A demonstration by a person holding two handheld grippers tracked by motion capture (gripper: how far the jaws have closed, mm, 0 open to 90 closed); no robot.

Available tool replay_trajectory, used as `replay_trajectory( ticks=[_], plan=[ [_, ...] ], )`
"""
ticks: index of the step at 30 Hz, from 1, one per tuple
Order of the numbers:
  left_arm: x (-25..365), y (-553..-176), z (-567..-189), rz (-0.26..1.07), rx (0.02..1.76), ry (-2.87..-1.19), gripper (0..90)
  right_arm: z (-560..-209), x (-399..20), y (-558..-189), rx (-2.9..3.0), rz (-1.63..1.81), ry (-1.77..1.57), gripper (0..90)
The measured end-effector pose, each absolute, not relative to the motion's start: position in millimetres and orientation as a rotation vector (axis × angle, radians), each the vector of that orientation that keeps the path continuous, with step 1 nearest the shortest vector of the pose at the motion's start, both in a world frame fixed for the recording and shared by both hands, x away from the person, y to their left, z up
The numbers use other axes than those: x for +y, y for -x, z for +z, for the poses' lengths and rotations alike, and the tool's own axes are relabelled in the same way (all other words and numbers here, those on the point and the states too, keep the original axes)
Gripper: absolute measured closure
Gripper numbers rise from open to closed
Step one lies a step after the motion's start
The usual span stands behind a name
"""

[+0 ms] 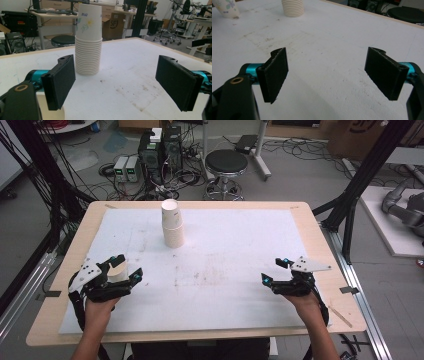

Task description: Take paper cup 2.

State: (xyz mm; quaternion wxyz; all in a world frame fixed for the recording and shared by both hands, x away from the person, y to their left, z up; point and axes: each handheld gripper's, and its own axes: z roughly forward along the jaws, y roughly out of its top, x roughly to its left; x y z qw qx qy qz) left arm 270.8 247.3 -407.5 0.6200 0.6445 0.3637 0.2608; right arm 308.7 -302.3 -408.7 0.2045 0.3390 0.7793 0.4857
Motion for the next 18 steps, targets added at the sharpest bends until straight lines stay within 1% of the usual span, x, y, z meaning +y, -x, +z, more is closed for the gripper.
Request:
replay_trajectory(
  ticks=[10, 18],
  plan=[
    [240.8, -273.9, -403.1, 0.588, 0.837, -1.489, 16.3, -405.1, -303.4, -310.2, 2.175, 1.365, -0.923, 19.7],
    [232.2, -287.1, -391.9, 0.592, 0.819, -1.507, 16.3, -403.6, -303.5, -307.9, 2.178, 1.375, -0.91, 19.7]
  ],
)
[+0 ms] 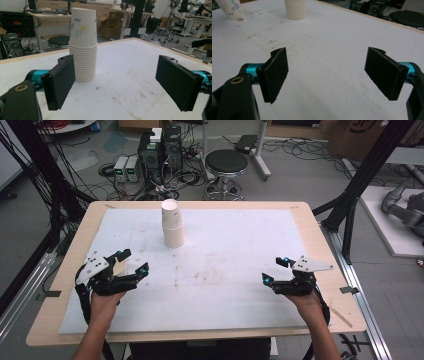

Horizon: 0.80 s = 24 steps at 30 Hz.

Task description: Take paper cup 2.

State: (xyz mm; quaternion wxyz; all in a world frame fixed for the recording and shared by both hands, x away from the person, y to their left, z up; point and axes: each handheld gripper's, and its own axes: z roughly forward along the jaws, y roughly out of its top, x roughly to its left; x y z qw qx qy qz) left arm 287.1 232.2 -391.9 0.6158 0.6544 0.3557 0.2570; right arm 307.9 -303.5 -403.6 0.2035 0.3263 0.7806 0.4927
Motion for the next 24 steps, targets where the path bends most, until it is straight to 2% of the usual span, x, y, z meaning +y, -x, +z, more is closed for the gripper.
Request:
replay_trajectory(
  ticks=[24],
  plan=[
    [194.3, -387.8, -340.1, 0.597, 0.879, -1.606, 16.4, -402.6, -305.7, -307.1, 2.178, 1.407, -0.923, 19.7]
  ],
)
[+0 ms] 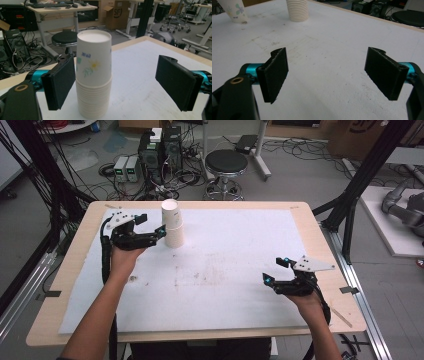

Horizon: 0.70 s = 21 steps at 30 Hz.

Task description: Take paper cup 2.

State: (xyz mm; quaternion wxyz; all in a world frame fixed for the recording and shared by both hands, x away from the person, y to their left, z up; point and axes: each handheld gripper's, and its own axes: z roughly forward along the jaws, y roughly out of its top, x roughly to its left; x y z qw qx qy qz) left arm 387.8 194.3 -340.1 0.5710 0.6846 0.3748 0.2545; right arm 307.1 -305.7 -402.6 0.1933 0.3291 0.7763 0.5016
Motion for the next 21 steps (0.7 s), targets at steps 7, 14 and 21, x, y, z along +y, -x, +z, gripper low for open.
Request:
replay_trajectory(
  ticks=[7, 14, 21],
  plan=[
    [186.5, -415.3, -331.7, 0.609, 0.918, -1.636, 16.3, -402.0, -306.4, -306.5, 2.175, 1.421, -0.923, 19.7],
    [177.9, -442.7, -332.2, 0.605, 0.962, -1.672, 16.3, -400.9, -307.1, -306.2, 2.169, 1.432, -0.924, 19.7],
    [166.4, -458.9, -336.4, 0.594, 0.953, -1.694, 16.3, -401.4, -308.2, -306.0, 2.171, 1.436, -0.929, 19.7]
  ],
)
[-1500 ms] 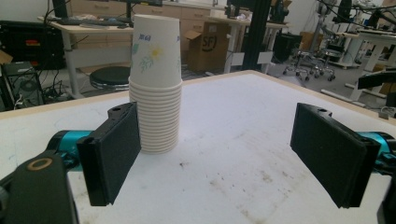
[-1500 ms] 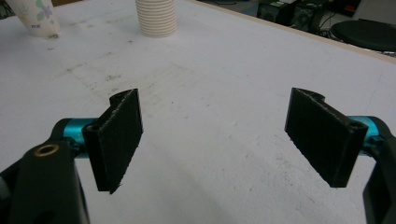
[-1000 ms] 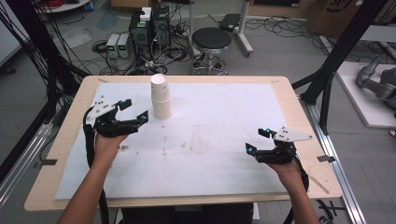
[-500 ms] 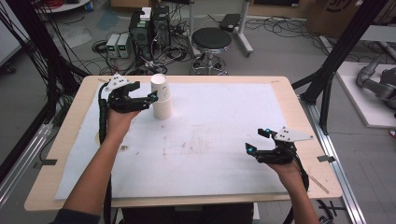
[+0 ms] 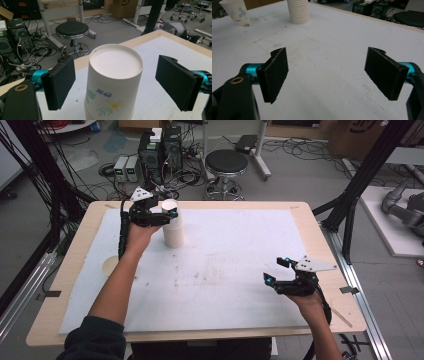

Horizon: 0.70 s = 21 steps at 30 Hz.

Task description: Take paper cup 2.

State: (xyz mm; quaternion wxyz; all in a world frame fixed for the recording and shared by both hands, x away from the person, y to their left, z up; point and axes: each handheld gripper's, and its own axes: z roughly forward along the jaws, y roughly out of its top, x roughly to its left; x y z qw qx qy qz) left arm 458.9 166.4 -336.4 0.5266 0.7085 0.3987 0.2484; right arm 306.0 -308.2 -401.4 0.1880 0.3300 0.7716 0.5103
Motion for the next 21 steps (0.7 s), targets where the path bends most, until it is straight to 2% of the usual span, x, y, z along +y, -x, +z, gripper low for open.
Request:
replay_trajectory(
  ticks=[13, 21],
  plan=[
    [154.3, -478.5, -344.3, 0.584, 0.987, -1.723, 18.7, -402.8, -312.1, -306.0, 2.166, 1.434, -0.94, 19.7],
    [155.7, -479.7, -346.0, 0.57, 0.972, -1.724, 31.3, -403.1, -314.2, -304.5, 2.164, 1.433, -0.95, 19.7]
  ],
)
